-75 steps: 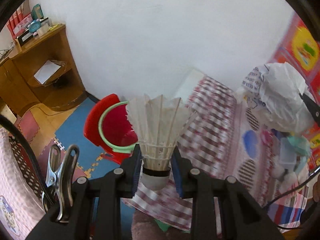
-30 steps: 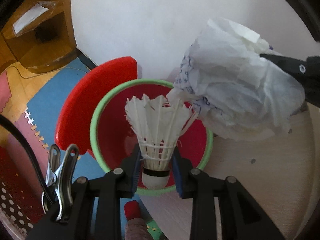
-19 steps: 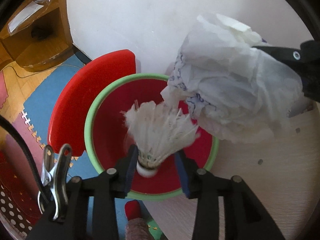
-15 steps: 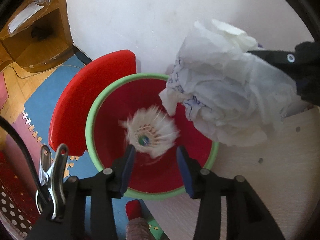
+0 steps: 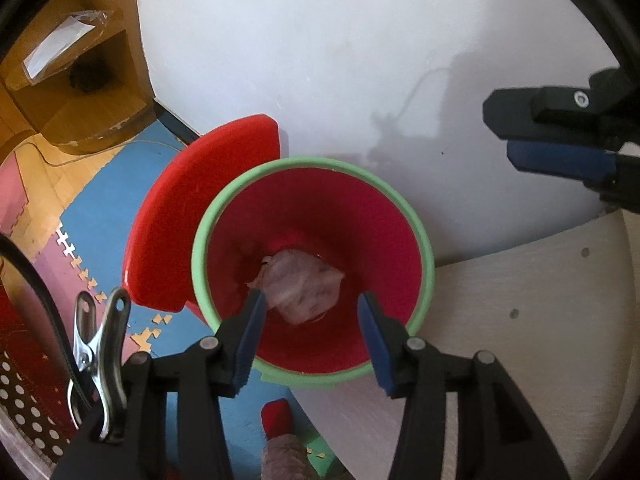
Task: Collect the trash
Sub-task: 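Open the left tool over the bucket while the right tool releases the bag, then move both open tools back over the trash pile on the bed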
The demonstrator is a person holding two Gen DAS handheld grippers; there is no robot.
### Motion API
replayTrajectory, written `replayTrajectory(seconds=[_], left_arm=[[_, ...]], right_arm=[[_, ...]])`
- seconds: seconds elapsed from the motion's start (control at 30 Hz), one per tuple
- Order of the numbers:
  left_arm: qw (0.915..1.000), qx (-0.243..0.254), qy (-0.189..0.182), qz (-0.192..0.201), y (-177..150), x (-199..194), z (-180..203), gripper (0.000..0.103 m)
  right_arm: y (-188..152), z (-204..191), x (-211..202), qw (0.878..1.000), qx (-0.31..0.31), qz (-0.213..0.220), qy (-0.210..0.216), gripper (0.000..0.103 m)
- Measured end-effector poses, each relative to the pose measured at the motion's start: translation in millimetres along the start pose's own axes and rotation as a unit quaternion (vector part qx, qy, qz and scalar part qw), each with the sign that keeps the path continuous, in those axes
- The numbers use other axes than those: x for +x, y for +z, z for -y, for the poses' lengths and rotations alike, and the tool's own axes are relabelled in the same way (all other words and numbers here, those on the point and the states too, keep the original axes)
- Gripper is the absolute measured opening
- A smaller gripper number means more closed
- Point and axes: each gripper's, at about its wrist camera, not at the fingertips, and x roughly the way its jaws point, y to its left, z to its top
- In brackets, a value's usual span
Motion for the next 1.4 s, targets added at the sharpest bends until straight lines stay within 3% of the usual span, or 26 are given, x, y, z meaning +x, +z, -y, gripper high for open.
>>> replayTrajectory(seconds=[0.47, 0.73, 0.9, 1.4], left_arm=[[0.9997, 0.016, 0.019, 0.008, -12.1, -67.8, 17.1, 0.050], [0.9988, 0.034, 0.031, 0.019, -24.2, -116.1, 34.9, 0.050], [0.9984, 0.049, 0.017, 0.023, -34.7, -144.1, 51.9, 0.050], [0.9871, 0.157, -0.005, 0.030, -64.2, -193.7, 135.8, 0.050]], right_arm=[[-32.7, -7.5, -72.1, 0.998, 0.004, 0.045, 0.047, 0.034], [-73.6, -8.4, -124.4, 0.994, 0.004, 0.075, 0.074, 0.034], [-101.8, 2.3, -159.3, 0.991, 0.016, 0.100, 0.086, 0.034], [-190.6, 52.7, -251.9, 0.980, 0.051, 0.178, 0.070, 0.034]])
